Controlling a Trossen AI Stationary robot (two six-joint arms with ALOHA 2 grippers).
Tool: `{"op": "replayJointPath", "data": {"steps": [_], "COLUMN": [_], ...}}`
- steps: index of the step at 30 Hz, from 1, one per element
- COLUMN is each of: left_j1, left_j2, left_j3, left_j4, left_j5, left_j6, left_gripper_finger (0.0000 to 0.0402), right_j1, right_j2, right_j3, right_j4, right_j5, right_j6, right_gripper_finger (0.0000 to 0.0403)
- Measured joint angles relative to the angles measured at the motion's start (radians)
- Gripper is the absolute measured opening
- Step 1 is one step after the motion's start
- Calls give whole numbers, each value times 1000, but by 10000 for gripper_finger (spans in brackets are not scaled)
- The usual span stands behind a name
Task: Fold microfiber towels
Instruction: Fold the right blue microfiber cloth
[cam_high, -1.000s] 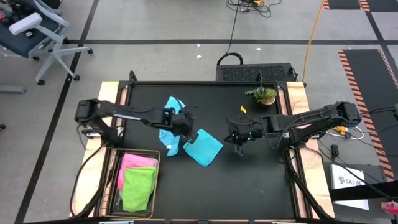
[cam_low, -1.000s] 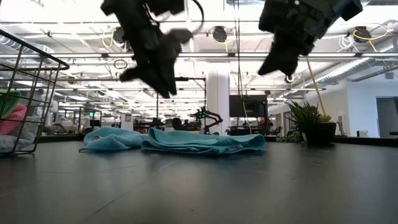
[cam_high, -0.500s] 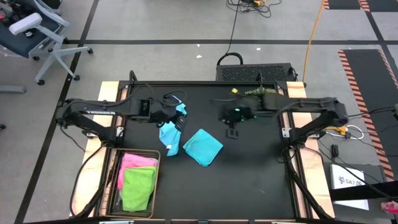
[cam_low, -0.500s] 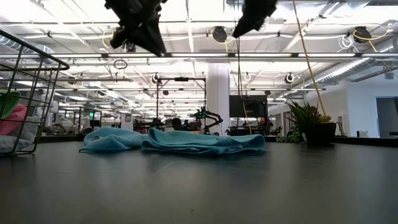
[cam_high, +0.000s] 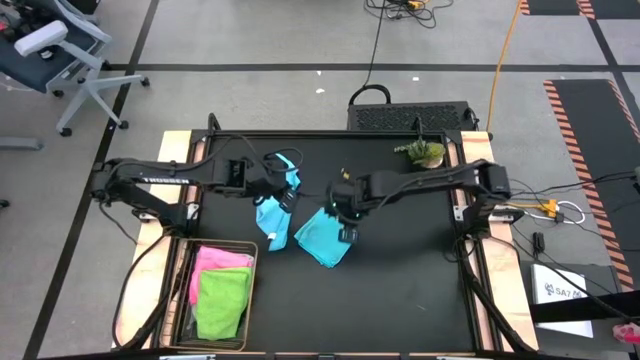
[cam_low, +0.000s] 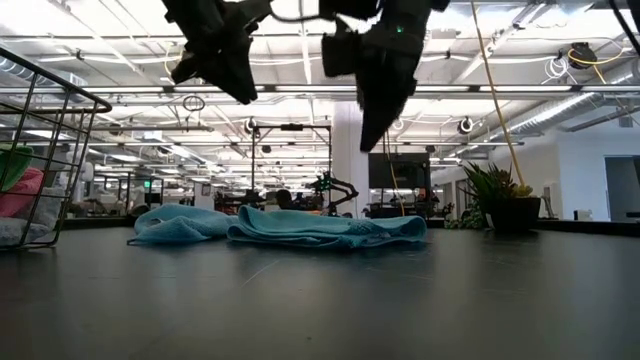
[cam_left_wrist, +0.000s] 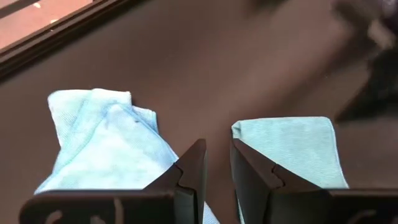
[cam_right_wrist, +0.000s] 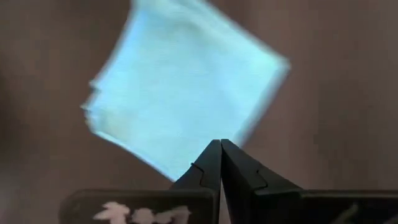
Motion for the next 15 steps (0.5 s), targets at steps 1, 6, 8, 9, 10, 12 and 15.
{"op": "replayJointPath", "data": {"steps": [1,6,8,9,10,12,15], "left_j1": [4,27,32,35,38,43,43], "left_j2": [0,0,0,0,0,0,0], "left_j3": [0,0,0,0,0,0,0], "left_j4": [-2,-4,-6,-6,-6,-6,-6], "left_j5": [0,1,1,1,1,2,2], "left_j6": [6,27,27,28,28,28,28], "left_gripper_finger": [72,72,72,72,72,72,72], "right_j1": [9,51,56,56,56,52,46], "right_j2": [9,20,18,13,12,10,11], "right_j3": [-19,-149,-194,-215,-233,-264,-312], "right_j4": [33,240,313,332,350,404,471], "right_j5": [-40,-155,-190,-191,-189,-188,-185], "right_j6": [23,102,151,164,169,179,189], "right_gripper_finger": [0,0,0,0,0,0,0]}}
